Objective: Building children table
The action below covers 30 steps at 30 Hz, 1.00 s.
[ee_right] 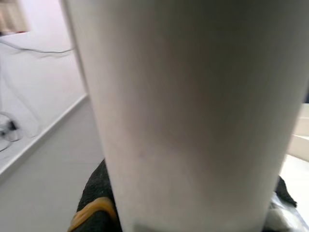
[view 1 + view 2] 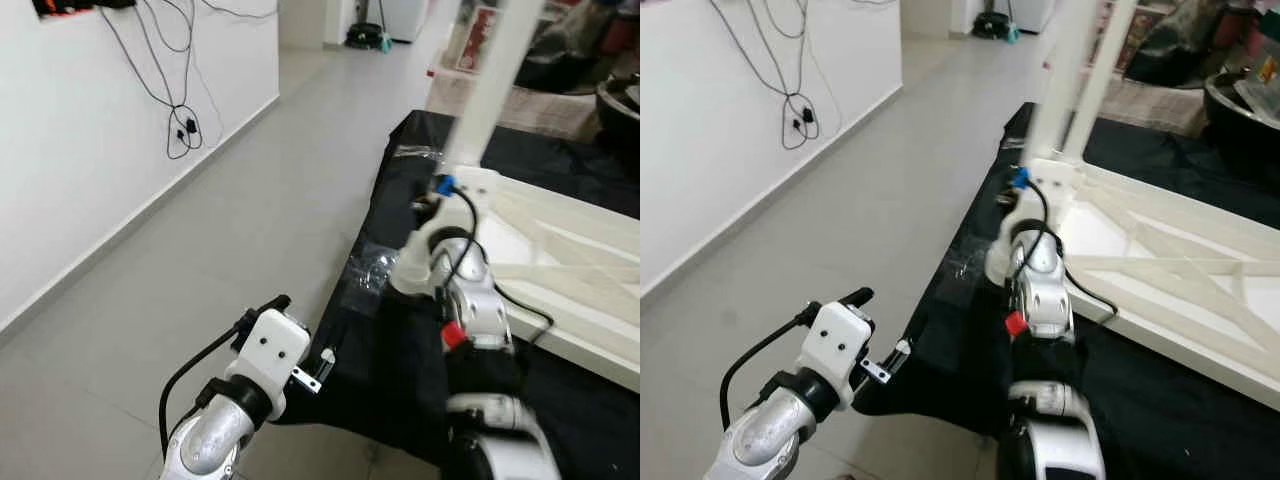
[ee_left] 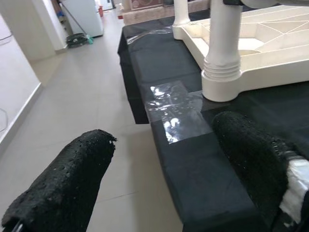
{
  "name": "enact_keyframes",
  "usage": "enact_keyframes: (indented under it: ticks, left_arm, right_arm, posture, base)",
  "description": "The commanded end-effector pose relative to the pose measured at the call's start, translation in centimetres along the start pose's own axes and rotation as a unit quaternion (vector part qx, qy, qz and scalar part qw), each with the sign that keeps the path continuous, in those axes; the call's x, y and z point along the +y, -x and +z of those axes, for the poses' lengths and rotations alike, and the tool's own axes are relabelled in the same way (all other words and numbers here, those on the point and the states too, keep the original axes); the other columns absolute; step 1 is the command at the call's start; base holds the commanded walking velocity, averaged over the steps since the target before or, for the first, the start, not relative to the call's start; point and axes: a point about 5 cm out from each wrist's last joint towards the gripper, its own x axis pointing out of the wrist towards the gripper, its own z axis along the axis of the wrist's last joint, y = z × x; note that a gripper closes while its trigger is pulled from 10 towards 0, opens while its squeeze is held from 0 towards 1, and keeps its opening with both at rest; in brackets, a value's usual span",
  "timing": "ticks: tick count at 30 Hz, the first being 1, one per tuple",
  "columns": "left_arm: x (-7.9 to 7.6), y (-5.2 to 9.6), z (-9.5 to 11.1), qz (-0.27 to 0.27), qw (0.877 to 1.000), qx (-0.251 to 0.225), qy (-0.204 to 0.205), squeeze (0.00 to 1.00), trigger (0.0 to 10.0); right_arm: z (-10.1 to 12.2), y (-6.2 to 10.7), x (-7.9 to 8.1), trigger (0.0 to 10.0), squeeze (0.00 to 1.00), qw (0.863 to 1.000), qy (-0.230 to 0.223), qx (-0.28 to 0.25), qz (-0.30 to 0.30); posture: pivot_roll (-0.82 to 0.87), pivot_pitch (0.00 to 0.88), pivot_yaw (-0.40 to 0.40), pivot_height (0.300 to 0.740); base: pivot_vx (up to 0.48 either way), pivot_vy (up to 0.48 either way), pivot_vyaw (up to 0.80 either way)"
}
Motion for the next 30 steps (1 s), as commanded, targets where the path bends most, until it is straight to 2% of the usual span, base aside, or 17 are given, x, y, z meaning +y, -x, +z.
enact_keyframes:
  ticks: [1,2,4,5,9,10,13,15,17,19,20,22,23,24,25,27,30]
  left_arm:
    - [-0.3,-0.1,-0.1,-0.006,1.000,0.001,0.002,0.00,10.0]
    - [-0.2,0.0,-0.2,-0.006,1.000,0.002,0.001,0.00,10.0]
    - [-0.2,0.0,-0.2,-0.005,1.000,0.002,0.001,0.00,10.0]
    - [-0.2,0.0,-0.2,-0.005,1.000,0.003,0.001,0.00,10.0]
    - [-0.1,0.1,-0.3,-0.003,1.000,0.004,0.001,0.00,10.0]
    - [-0.1,0.1,-0.3,-0.002,1.000,0.005,0.001,0.00,10.0]
    - [-0.1,0.1,-0.3,-0.001,1.000,0.005,0.001,0.00,10.0]
    - [-0.1,0.1,-0.2,0.000,1.000,0.005,0.001,0.00,10.0]
    - [-0.1,0.1,-0.2,0.000,1.000,0.005,0.001,0.00,10.0]
    - [-0.1,0.1,-0.3,0.000,1.000,0.005,0.002,0.00,10.0]
    - [0.0,0.1,-0.3,0.000,1.000,0.005,0.001,0.00,10.0]
    - [0.0,0.1,-0.3,0.000,1.000,0.005,0.001,0.00,10.0]
    - [0.0,0.1,-0.3,0.000,1.000,0.005,0.001,0.00,10.0]
    - [0.0,0.1,-0.3,0.000,1.000,0.005,0.001,0.00,10.0]
    - [0.0,0.0,-0.2,0.000,1.000,0.004,0.001,0.00,10.0]
    - [0.0,0.0,-0.2,0.000,1.000,0.004,0.001,0.00,10.0]
    - [-0.1,0.1,-0.1,0.003,1.000,0.003,0.002,0.00,10.0]
  right_arm:
    - [-2.2,0.4,-1.5,0.0,0.00,0.997,-0.008,0.057,-0.046]
    - [-2.2,0.6,0.0,8.4,0.00,0.998,-0.026,0.052,-0.015]
    - [-2.0,0.8,1.3,10.0,0.00,0.998,-0.041,0.038,0.023]
    - [-1.6,0.9,2.5,10.0,1.00,0.996,-0.056,0.021,0.060]
    - [-1.0,0.6,3.1,10.0,1.00,0.994,-0.060,-0.007,0.095]
    - [-0.7,0.5,3.0,10.0,0.00,0.994,-0.055,-0.015,0.095]
    - [-0.1,-0.3,3.2,10.0,0.00,0.979,-0.095,-0.010,0.180]
    - [1.5,-0.9,3.1,10.0,0.00,0.919,-0.130,-0.006,0.372]
    - [1.5,-0.9,3.1,10.0,0.00,0.919,-0.130,-0.006,0.372]
    - [1.8,-0.7,3.0,10.0,0.00,0.894,-0.132,0.002,0.428]
    - [2.2,-0.4,2.7,10.0,0.00,0.854,-0.123,0.017,0.506]
    - [2.2,-0.4,2.7,10.0,0.00,0.854,-0.123,0.017,0.506]
    - [2.3,-0.2,2.3,10.0,0.00,0.818,-0.118,0.031,0.562]
    - [2.3,-0.2,2.3,10.0,0.00,0.818,-0.118,0.031,0.562]
    - [2.3,0.1,2.2,10.0,0.00,0.779,-0.108,0.044,0.616]
    - [2.3,0.1,2.2,10.0,0.00,0.779,-0.108,0.044,0.616]
    - [1.4,1.1,3.6,10.0,0.00,0.688,-0.081,0.068,0.718]
  posture:
    - [0.15,0.086,-0.055,0.740]
    - [0.15,0.087,-0.052,0.740]
    - [0.15,0.089,-0.057,0.740]
    - [0.15,0.090,-0.058,0.740]
    - [0.15,0.095,-0.059,0.740]
    - [0.15,0.095,-0.059,0.740]
    - [0.15,0.098,-0.058,0.740]
    - [0.15,0.100,-0.058,0.740]
    - [0.15,0.100,-0.058,0.740]
    - [0.15,0.103,-0.054,0.740]
    - [0.15,0.103,-0.060,0.740]
    - [0.15,0.103,-0.060,0.740]
    - [0.15,0.104,-0.059,0.740]
    - [0.15,0.104,-0.059,0.740]
    - [0.15,0.106,-0.061,0.740]
    - [0.15,0.106,-0.061,0.740]
    - [0.17,0.111,-0.062,0.740]
  base:
    - [0.000,0.000,0.00]
    - [0.000,0.000,0.00]
    - [0.000,0.000,0.00]
    - [0.000,0.000,0.00]
    - [0.000,0.000,0.00]
    - [0.000,0.000,0.00]
    - [0.000,0.000,0.00]
    - [0.000,0.000,0.00]
    - [0.000,0.000,0.00]
    - [0.000,0.000,0.00]
    - [0.000,0.000,0.00]
    - [0.000,0.000,0.00]
    - [0.000,0.000,0.00]
    - [0.000,0.000,0.00]
    - [0.000,0.000,0.00]
    - [0.000,0.000,0.00]
    - [0.000,0.000,0.00]
